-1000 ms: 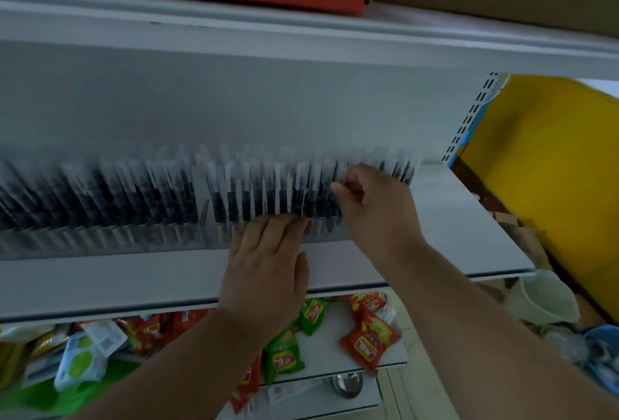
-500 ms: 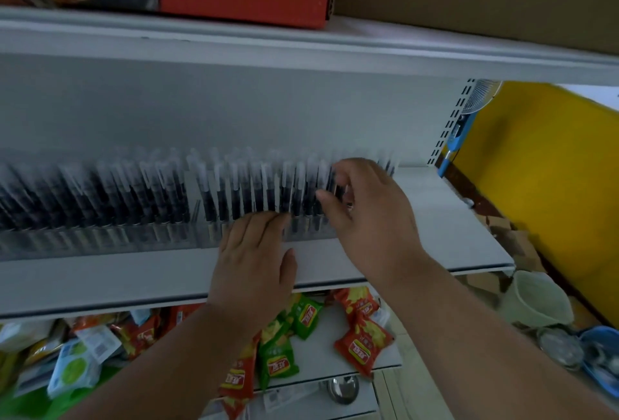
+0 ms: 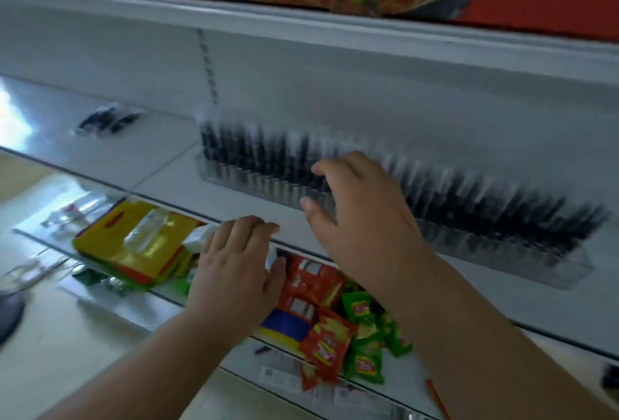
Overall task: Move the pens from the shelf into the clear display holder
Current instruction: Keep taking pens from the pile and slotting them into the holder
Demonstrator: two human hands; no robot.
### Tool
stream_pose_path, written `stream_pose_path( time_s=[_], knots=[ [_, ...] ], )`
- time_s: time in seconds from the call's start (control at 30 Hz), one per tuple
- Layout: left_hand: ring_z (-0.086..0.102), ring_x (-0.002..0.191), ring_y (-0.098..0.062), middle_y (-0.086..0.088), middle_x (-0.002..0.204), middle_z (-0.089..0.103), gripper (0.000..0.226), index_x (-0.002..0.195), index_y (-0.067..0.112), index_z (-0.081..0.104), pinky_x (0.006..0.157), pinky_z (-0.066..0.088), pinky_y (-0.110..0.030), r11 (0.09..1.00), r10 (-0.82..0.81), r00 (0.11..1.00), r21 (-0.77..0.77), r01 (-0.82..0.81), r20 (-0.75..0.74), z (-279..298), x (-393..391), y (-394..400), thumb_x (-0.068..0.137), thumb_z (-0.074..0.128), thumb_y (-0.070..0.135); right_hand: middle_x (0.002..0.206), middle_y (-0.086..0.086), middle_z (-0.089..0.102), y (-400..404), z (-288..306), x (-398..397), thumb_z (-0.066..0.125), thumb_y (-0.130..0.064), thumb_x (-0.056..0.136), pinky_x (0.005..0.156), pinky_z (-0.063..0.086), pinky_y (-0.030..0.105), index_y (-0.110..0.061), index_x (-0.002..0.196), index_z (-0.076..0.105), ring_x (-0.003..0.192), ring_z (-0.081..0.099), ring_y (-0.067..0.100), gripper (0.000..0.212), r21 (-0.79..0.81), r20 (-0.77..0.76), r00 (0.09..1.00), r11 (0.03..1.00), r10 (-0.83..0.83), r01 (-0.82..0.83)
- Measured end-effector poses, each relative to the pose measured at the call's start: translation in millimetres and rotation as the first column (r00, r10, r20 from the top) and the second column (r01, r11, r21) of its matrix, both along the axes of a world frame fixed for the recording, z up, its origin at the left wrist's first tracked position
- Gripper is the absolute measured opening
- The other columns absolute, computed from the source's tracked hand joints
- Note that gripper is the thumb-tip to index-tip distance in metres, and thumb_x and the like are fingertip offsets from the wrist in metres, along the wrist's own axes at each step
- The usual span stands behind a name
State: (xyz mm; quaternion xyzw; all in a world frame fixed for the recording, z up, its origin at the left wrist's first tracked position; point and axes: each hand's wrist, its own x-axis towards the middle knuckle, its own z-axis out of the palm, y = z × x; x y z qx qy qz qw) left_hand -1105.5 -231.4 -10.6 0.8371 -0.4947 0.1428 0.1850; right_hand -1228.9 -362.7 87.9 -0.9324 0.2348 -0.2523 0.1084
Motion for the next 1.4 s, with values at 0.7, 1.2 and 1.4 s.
stream_pose_path(
  time_s=[0.7, 1.2, 1.4],
  knots=[
    [0.054, 0.106, -0.024, 0.002, 0.111, 0.059, 0.042, 0.114, 0.022, 0.062, 0.093, 0.044, -0.042, 0.965, 0.26, 0.965, 0.018, -0.26, -0.036, 17, 288, 228, 0.084, 0.044, 0.044, 0.125, -0.001, 0.052, 195, 12, 318, 0.054, -0.048, 0.093, 0.096, 0.041, 0.037, -0.026, 0.131, 0.05, 0.116, 0.047, 0.019, 0.044, 0.025, -0.055, 0.99, 0.991, 0.132, -0.131],
    [0.051, 0.108, -0.024, 0.002, 0.112, 0.06, 0.049, 0.118, 0.022, 0.061, 0.093, 0.043, -0.042, 0.953, 0.299, 0.934, 0.018, -0.302, -0.195, 16, 447, 187, 0.087, 0.035, 0.048, 0.118, 0.003, 0.056, 161, -3, 513, 0.058, -0.045, 0.091, 0.093, 0.046, 0.043, -0.021, 0.12, 0.057, 0.109, 0.053, 0.022, 0.038, 0.073, -0.108, 0.976, 0.981, 0.188, -0.18],
    [0.044, 0.121, -0.019, 0.007, 0.128, 0.053, 0.042, 0.129, 0.028, 0.053, 0.102, 0.038, -0.038, 0.982, 0.19, 0.95, 0.063, -0.18, -0.25, 10, 524, 154, 0.094, 0.045, 0.049, 0.118, -0.001, 0.057, 147, -16, 557, 0.059, -0.044, 0.091, 0.091, 0.043, 0.033, -0.022, 0.121, 0.057, 0.108, 0.053, 0.017, 0.038, 0.03, -0.131, 0.989, 0.998, 0.061, -0.058]
  ],
)
